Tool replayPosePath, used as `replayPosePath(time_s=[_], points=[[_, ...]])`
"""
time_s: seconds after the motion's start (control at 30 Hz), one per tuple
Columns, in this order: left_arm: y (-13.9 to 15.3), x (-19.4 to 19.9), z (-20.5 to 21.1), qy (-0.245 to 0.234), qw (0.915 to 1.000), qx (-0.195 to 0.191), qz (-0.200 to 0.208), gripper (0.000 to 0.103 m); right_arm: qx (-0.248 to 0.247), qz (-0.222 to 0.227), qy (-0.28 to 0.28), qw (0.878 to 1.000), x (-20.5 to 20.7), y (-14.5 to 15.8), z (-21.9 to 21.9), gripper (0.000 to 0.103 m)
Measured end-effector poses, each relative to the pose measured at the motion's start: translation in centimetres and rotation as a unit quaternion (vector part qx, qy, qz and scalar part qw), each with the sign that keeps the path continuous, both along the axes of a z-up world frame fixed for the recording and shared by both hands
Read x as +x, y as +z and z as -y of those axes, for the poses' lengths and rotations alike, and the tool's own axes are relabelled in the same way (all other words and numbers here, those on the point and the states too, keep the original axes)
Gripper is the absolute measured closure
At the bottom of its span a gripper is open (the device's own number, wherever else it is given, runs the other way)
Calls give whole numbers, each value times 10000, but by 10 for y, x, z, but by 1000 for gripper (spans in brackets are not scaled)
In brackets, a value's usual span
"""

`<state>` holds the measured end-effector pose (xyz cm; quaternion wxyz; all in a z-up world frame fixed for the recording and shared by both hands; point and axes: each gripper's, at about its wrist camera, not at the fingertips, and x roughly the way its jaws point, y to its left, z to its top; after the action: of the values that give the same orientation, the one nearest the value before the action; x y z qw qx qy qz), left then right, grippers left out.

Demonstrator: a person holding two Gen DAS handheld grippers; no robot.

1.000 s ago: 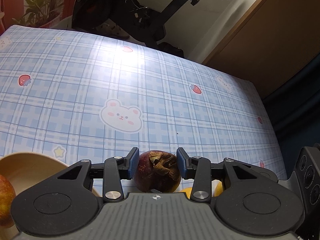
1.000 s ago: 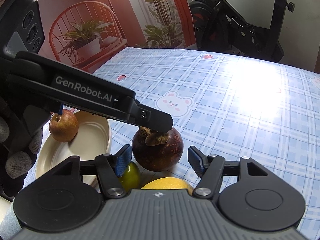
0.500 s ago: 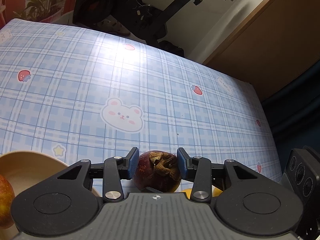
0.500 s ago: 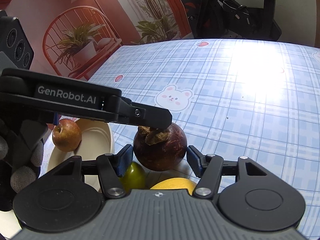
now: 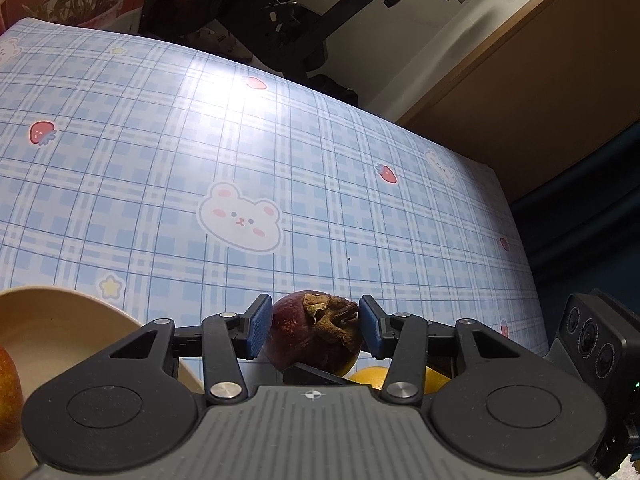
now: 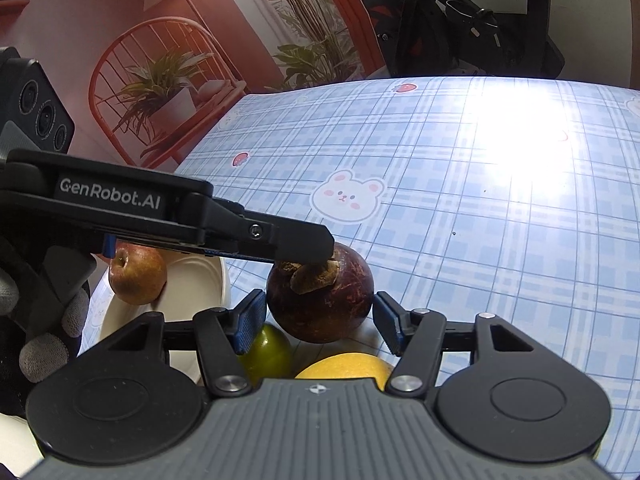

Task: Organize fruits
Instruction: 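Close the left gripper on the mangosteen and lift it, then carry the mangosteen with the left gripper onto the plate beside the apple and release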

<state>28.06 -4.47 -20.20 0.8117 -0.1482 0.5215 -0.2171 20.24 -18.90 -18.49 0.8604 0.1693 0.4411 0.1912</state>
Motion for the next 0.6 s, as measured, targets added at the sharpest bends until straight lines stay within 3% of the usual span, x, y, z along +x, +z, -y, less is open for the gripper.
replayPosePath(time_s=[0.2, 0.6], points=[[7, -1, 4, -54, 10000, -8, 49, 53, -135, 239, 18, 9996, -5, 7, -2, 42], [66, -31, -24, -18, 9987, 145, 497, 53, -159, 773, 374, 9962, -19, 50, -32, 42]])
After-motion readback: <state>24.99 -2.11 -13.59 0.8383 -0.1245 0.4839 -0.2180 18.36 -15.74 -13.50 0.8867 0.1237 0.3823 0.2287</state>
